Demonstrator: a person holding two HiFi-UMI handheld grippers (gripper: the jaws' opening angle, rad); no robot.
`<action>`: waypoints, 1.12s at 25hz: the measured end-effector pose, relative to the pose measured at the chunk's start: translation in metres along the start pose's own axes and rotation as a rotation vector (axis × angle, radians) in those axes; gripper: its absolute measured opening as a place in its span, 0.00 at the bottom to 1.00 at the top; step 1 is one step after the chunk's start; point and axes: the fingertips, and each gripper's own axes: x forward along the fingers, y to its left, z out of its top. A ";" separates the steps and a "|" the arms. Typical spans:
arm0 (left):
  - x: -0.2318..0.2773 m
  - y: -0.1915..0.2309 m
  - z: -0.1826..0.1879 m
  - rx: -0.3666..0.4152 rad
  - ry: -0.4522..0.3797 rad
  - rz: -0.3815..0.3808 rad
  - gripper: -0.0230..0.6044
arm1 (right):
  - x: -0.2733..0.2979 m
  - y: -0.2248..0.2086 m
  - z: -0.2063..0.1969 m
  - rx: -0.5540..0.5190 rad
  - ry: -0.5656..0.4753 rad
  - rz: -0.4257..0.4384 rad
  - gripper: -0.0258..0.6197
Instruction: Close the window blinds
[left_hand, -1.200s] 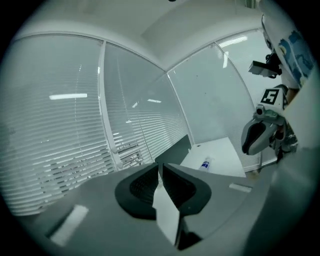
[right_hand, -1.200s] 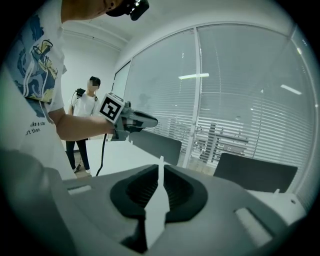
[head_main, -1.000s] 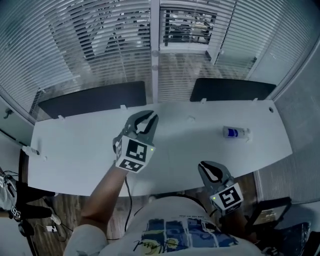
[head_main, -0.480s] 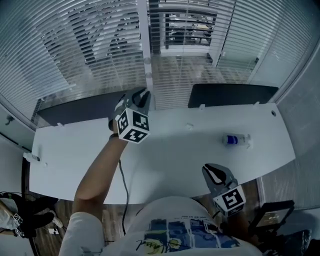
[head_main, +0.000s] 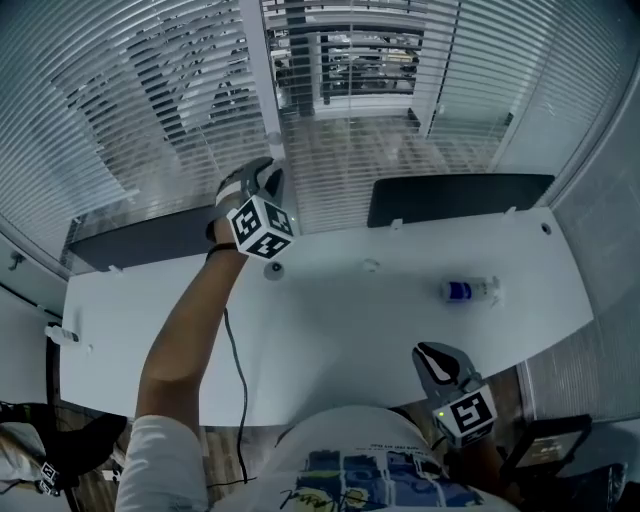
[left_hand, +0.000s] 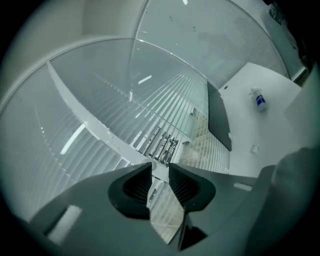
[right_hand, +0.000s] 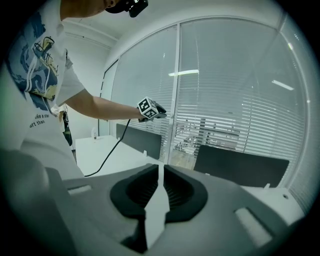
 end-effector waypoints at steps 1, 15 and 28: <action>0.008 0.000 -0.001 0.026 0.011 0.006 0.22 | -0.001 -0.004 -0.003 -0.001 0.002 -0.005 0.07; 0.092 0.014 0.000 0.222 0.123 0.068 0.28 | 0.000 -0.061 -0.023 0.050 0.048 -0.008 0.07; 0.115 0.012 -0.001 0.307 0.150 0.084 0.23 | 0.004 -0.080 -0.045 0.062 0.077 -0.005 0.07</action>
